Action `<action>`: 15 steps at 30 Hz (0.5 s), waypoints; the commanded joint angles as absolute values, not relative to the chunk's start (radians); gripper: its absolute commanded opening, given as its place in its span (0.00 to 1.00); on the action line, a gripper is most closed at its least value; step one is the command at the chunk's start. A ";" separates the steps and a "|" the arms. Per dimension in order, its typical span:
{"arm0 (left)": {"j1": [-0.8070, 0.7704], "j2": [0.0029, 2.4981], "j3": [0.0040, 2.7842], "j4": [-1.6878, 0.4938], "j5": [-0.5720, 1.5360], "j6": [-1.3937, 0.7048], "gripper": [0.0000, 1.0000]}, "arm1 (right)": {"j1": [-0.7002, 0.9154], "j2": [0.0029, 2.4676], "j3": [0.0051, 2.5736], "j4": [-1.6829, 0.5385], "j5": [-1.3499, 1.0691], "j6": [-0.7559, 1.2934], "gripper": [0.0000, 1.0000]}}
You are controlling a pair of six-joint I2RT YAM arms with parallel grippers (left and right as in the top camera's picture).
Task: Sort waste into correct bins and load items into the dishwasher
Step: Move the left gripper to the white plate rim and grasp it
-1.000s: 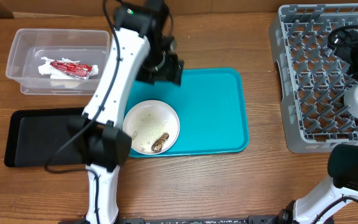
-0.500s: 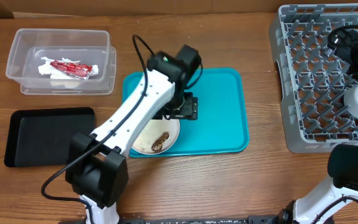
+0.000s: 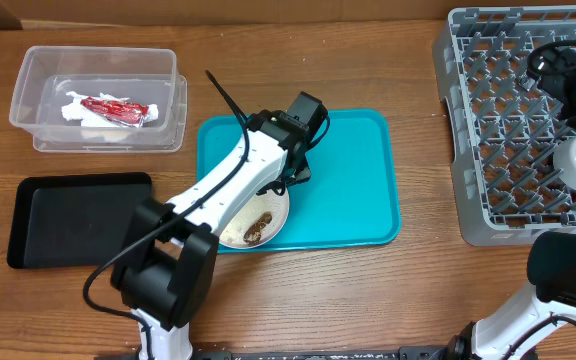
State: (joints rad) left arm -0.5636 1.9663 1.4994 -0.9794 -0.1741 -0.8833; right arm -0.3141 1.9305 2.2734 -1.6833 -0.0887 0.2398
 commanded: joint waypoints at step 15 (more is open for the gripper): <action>-0.577 2.106 1.491 -0.929 -0.210 -0.942 0.42 | -0.315 1.900 2.271 -1.678 -0.083 0.247 1.00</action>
